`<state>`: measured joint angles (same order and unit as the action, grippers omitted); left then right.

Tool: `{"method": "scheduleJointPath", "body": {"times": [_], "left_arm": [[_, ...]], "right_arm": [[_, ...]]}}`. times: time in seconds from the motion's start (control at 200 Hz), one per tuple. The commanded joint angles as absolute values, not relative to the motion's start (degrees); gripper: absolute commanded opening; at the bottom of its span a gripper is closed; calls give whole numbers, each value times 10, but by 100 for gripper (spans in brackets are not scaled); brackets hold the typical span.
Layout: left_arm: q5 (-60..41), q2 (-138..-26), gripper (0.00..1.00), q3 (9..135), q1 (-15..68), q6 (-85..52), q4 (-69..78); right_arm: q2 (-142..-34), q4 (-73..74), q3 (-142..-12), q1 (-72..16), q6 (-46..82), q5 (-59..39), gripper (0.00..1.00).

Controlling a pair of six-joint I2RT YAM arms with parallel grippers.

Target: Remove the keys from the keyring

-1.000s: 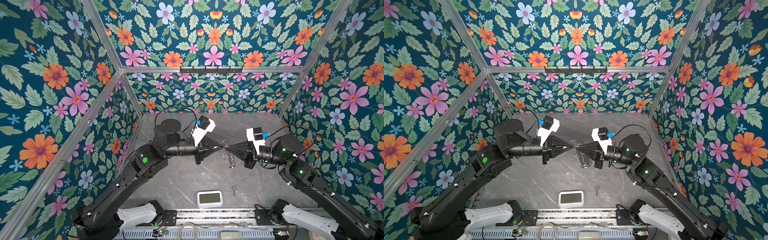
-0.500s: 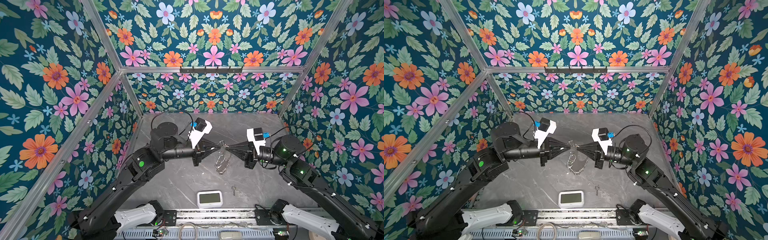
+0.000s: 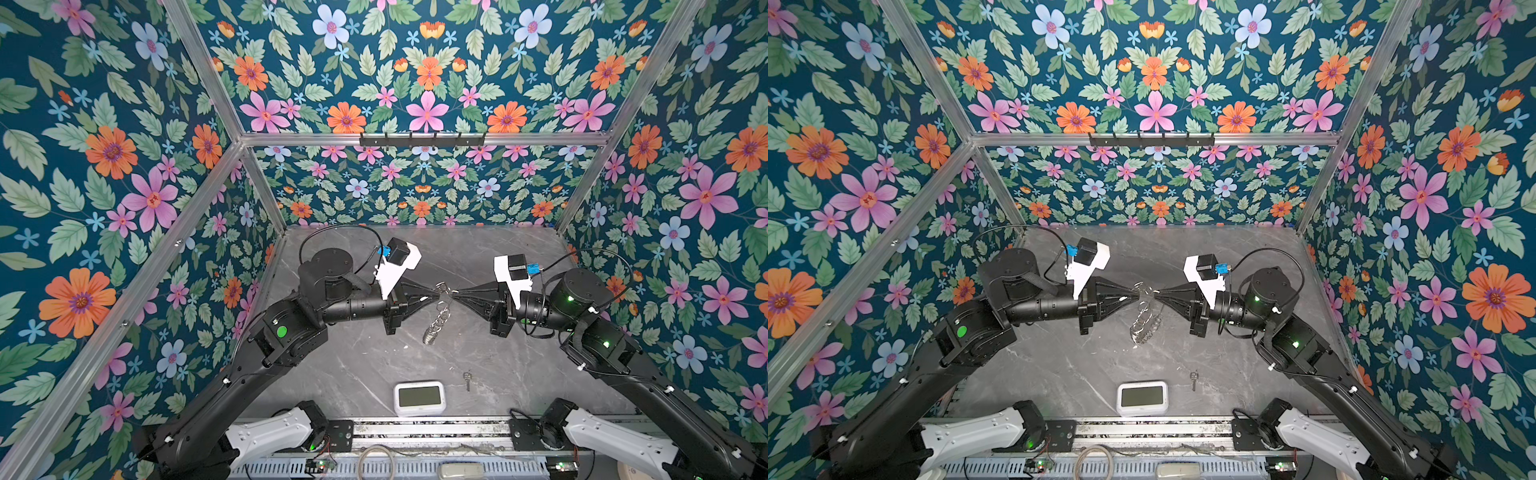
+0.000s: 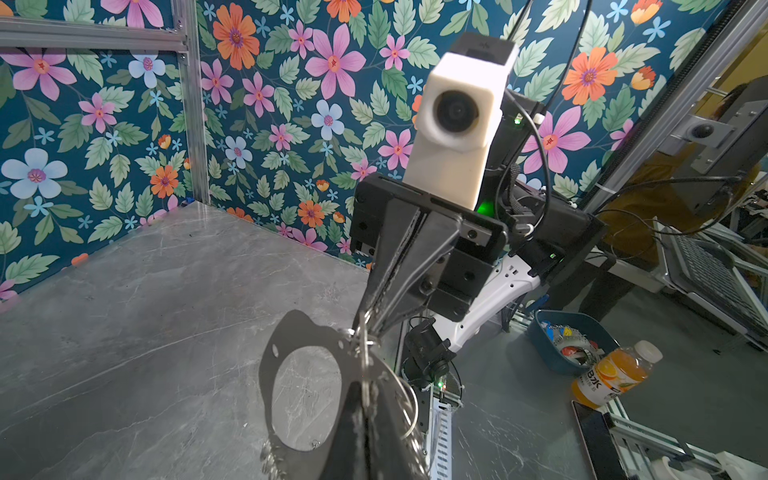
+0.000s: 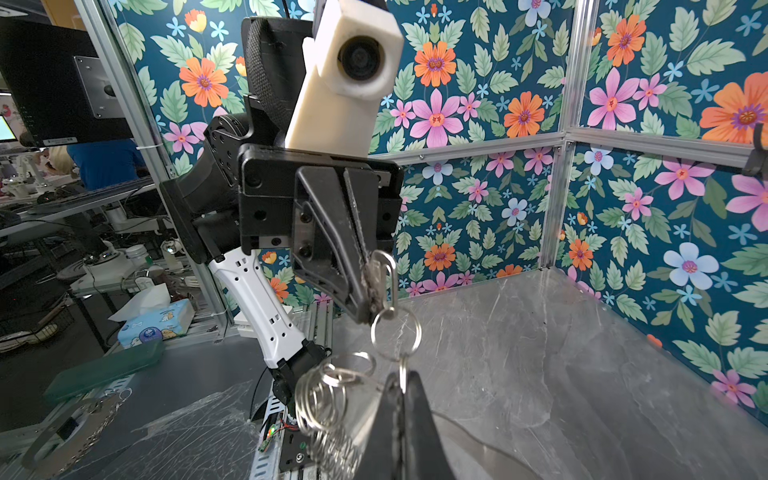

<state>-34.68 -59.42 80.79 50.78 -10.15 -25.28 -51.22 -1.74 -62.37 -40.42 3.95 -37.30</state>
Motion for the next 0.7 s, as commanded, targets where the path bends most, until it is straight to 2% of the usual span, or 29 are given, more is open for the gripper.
{"method": "scheduleJointPath", "body": {"times": [0.0, 0.29, 0.7], "left_arm": [[-345, -591, 0, 806, 507, -102, -229], [-348, -591, 0, 787, 507, -105, -221], [-333, -577, 0, 799, 507, -102, -227]], "right_arm": [[-511, -4, -628, -404, 39, -364, 0], [-505, 25, -616, -405, 49, -387, 0], [-495, -11, -611, -404, 26, -452, 0]]}}
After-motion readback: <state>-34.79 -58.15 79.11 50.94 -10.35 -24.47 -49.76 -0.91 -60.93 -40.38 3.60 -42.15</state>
